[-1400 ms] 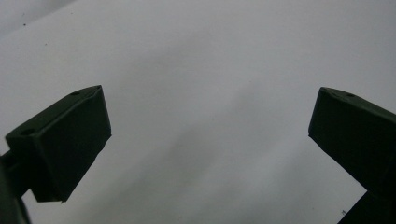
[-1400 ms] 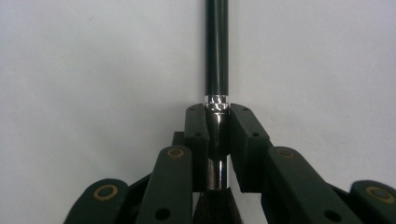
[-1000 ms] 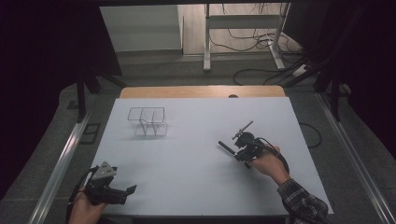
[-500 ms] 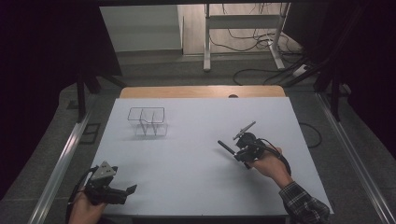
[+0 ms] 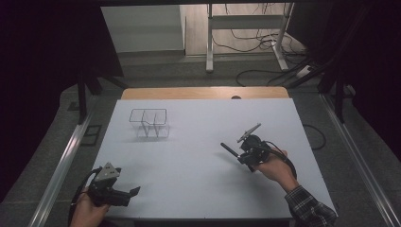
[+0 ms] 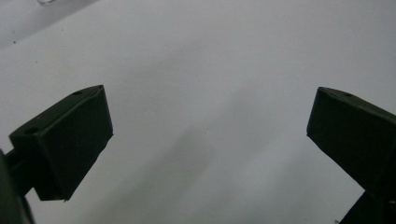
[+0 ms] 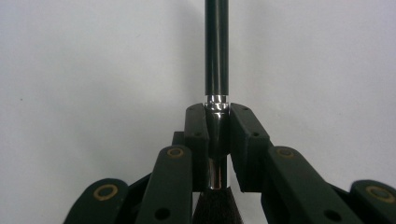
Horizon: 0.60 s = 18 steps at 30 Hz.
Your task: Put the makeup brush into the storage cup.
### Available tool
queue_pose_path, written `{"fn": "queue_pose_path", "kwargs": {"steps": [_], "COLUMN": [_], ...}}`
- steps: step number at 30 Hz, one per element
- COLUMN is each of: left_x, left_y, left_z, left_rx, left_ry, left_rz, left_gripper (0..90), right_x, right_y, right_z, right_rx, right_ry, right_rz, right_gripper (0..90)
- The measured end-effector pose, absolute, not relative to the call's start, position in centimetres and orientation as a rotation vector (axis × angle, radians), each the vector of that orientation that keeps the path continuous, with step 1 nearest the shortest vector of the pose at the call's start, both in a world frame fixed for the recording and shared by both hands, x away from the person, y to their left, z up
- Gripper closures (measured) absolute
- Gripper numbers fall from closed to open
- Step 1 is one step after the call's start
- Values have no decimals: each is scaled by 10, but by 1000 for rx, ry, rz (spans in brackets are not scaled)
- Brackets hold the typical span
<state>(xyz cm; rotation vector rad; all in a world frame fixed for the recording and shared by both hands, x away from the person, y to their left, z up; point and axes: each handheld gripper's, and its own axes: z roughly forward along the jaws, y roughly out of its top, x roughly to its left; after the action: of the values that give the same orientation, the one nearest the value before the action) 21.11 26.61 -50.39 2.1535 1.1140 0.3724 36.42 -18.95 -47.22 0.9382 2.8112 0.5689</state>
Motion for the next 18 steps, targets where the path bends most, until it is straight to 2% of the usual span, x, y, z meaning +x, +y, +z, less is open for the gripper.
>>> {"fn": "queue_pose_path", "kwargs": {"steps": [18], "left_x": [228], "left_y": [255], "left_z": [-502], "left_rx": [2141], "left_ry": [1079], "left_rz": [344], "left_gripper": [14], "right_x": [362], "right_y": [-193], "right_z": [-466], "right_rx": [925], "right_ry": [2828], "right_rz": [601], "right_gripper": [772]}}
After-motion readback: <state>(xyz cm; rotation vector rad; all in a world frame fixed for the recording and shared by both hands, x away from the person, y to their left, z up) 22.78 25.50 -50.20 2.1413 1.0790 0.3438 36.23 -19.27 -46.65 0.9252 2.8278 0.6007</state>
